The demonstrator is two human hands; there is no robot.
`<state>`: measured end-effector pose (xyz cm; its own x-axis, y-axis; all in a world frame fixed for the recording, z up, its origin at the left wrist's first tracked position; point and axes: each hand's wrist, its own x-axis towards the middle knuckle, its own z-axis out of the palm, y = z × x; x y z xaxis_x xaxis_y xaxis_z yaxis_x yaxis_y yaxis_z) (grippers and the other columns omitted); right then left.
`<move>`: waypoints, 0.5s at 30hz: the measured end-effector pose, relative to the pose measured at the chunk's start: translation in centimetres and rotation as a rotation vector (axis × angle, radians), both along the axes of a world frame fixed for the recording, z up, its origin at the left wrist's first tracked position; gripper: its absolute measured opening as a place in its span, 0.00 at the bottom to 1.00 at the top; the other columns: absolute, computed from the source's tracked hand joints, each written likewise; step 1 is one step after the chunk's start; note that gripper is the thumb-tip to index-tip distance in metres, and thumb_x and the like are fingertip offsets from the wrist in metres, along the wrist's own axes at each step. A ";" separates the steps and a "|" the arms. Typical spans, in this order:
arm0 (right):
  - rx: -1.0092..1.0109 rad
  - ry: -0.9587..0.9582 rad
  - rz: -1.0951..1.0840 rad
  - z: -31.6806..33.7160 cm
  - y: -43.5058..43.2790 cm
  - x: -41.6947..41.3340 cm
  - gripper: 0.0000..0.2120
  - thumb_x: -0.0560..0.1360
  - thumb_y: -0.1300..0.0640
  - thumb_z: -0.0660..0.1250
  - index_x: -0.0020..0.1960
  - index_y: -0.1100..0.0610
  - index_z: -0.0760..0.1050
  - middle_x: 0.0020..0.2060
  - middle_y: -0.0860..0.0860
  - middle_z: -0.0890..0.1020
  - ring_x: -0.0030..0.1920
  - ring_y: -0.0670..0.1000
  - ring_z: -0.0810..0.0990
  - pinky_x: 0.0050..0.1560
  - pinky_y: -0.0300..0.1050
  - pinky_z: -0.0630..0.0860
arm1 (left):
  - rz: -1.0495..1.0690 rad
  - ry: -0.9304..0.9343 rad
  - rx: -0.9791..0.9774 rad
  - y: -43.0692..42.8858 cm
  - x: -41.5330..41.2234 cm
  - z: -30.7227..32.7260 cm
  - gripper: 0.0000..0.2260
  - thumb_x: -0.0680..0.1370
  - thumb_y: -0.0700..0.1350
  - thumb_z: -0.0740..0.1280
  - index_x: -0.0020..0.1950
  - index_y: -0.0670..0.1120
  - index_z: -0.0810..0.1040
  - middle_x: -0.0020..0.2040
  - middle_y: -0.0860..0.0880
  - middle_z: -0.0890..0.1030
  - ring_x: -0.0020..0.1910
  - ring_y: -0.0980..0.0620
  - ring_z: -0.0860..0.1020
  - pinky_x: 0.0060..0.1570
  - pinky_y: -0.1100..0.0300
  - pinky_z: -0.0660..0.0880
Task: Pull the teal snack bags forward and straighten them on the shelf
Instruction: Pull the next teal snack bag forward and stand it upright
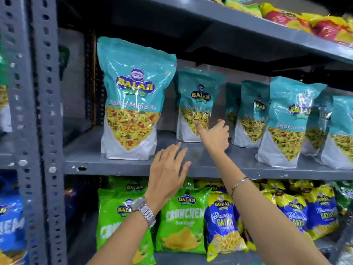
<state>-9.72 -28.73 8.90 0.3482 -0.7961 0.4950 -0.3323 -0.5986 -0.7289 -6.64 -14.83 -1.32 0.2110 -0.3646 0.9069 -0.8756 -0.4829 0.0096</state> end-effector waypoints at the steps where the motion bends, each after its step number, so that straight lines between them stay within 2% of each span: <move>1: -0.007 0.018 0.018 0.0 -1.0 0.5 0.41 0.71 0.35 0.66 0.71 0.62 0.60 0.68 0.60 0.67 0.67 0.62 0.68 0.59 0.57 0.70 | 0.024 -0.011 0.024 -0.5 0.3 -0.2 0.18 0.78 0.52 0.59 0.59 0.42 0.80 0.61 0.43 0.79 0.57 0.44 0.77 0.57 0.49 0.70; 5: 0.024 0.052 0.122 0.2 -4.1 3.4 0.42 0.70 0.36 0.68 0.71 0.62 0.60 0.68 0.60 0.66 0.68 0.63 0.67 0.62 0.58 0.68 | 0.127 -0.053 0.063 -1.9 1.0 -1.1 0.18 0.78 0.53 0.59 0.55 0.43 0.82 0.54 0.44 0.82 0.54 0.44 0.79 0.56 0.49 0.69; 8: 0.052 0.047 0.186 0.4 -5.3 5.7 0.49 0.67 0.36 0.71 0.75 0.61 0.54 0.71 0.60 0.63 0.70 0.63 0.65 0.66 0.58 0.66 | 0.171 -0.093 0.061 -2.1 1.2 -1.4 0.17 0.78 0.54 0.60 0.50 0.44 0.83 0.48 0.47 0.84 0.49 0.45 0.81 0.51 0.51 0.69; 11: 0.088 0.026 0.208 0.5 -6.1 7.4 0.55 0.64 0.35 0.73 0.77 0.61 0.49 0.74 0.61 0.58 0.73 0.64 0.61 0.68 0.60 0.63 | 0.200 -0.120 0.053 -2.0 1.1 -1.4 0.18 0.78 0.54 0.58 0.50 0.44 0.83 0.48 0.48 0.84 0.47 0.46 0.81 0.46 0.53 0.69; 15: 0.170 0.027 0.244 0.1 -7.1 8.8 0.59 0.63 0.35 0.74 0.77 0.64 0.45 0.74 0.63 0.56 0.74 0.65 0.57 0.69 0.63 0.61 | 0.212 -0.161 0.052 -2.0 1.2 -1.4 0.22 0.81 0.55 0.54 0.51 0.45 0.84 0.49 0.49 0.84 0.47 0.47 0.81 0.45 0.54 0.70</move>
